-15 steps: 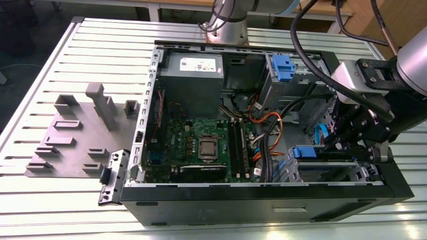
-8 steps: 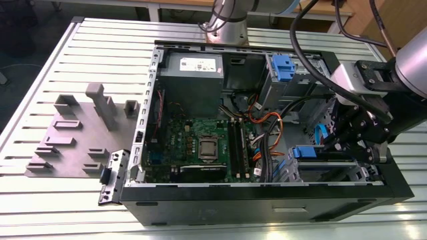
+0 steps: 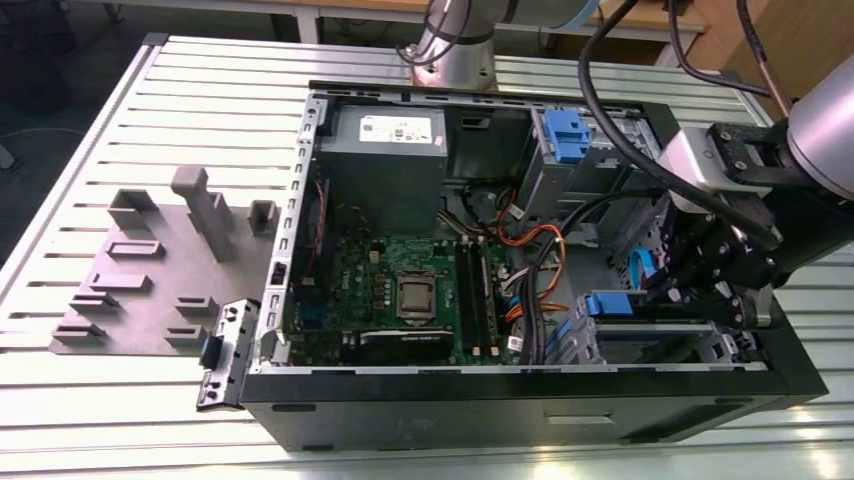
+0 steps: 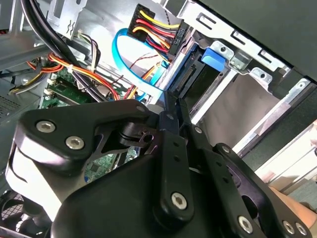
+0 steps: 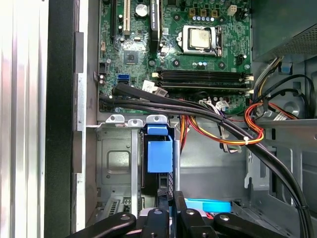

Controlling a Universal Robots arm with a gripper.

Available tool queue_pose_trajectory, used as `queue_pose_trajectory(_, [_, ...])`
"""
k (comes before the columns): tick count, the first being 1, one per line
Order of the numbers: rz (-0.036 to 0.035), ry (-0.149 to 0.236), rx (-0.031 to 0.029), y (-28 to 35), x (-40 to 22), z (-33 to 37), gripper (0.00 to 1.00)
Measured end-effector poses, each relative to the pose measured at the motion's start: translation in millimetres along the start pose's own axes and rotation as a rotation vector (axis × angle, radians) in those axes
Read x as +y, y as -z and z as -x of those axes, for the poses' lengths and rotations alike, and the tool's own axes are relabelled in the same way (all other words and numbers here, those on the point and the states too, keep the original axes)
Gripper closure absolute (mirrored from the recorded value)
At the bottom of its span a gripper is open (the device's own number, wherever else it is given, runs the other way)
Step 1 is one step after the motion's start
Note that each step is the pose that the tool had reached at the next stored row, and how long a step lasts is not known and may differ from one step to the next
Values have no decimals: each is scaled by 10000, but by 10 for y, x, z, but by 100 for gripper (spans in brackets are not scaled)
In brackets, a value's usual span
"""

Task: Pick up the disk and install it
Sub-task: 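Insert the first disk wire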

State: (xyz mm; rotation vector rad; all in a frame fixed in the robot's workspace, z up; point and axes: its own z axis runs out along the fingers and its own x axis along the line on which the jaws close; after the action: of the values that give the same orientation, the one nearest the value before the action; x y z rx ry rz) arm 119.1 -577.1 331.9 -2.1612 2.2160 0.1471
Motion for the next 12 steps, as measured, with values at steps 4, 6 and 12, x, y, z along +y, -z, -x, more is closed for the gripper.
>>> queue_pose_trajectory(4, [0,0,5,-15,-1,-2,84])
queue_pose_trajectory(6, [0,0,2,-17,-1,-2,84])
queue_pose_trajectory(12, [0,0,-4,-21,-1,-2,77])
